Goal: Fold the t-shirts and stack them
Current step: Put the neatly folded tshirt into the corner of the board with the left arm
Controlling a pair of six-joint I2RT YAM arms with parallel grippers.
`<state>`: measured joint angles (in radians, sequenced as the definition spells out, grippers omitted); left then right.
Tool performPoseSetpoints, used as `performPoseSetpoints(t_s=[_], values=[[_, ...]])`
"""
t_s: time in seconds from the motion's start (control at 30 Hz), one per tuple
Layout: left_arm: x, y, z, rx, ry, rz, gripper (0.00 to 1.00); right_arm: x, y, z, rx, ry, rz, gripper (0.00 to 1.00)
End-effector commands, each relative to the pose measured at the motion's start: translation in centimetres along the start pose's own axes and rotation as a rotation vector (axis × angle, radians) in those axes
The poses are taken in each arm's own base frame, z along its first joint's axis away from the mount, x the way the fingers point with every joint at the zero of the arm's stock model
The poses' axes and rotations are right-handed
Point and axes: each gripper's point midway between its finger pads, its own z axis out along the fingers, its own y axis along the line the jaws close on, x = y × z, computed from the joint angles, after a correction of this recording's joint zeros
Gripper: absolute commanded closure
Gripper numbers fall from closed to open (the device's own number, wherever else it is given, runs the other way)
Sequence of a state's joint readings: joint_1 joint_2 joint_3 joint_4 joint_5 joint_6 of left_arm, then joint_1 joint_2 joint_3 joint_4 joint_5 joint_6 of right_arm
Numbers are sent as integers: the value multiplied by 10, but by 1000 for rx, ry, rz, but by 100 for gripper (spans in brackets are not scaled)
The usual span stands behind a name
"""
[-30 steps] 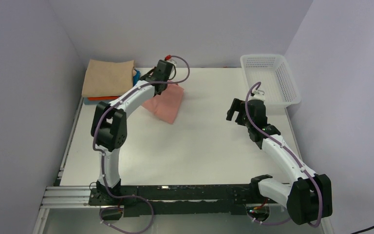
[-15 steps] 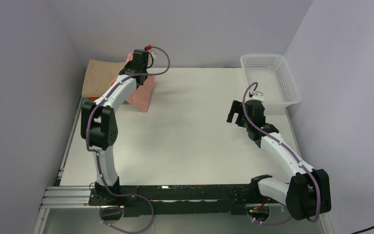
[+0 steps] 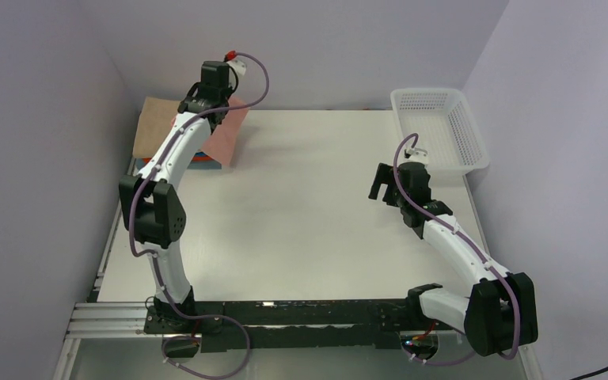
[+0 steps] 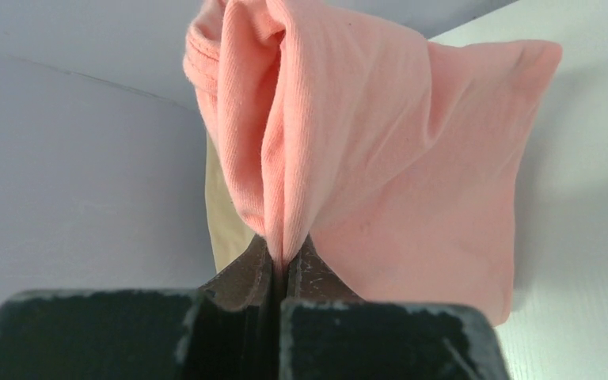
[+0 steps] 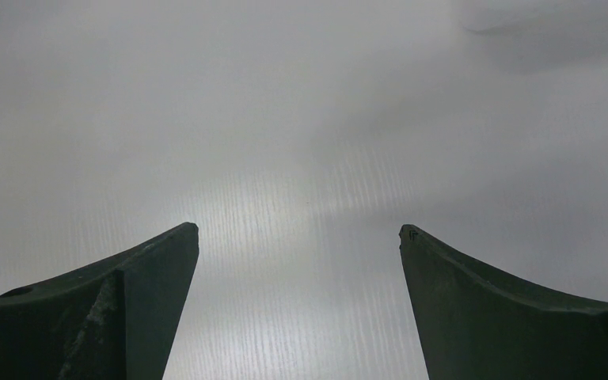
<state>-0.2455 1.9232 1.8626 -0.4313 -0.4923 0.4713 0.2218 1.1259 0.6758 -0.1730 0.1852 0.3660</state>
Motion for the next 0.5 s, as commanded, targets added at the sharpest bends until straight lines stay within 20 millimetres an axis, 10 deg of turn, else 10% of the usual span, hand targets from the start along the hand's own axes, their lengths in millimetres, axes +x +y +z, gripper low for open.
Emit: performPoseSetpoints(t_s=[0.0,0.47], values=[[-55,53,-48,-54,-170,-122,100,-22,1,-1,9,-61,3,0],[-64,70,-65,-60,-222,-170,100,-20,-4,2,32,-63,14,0]])
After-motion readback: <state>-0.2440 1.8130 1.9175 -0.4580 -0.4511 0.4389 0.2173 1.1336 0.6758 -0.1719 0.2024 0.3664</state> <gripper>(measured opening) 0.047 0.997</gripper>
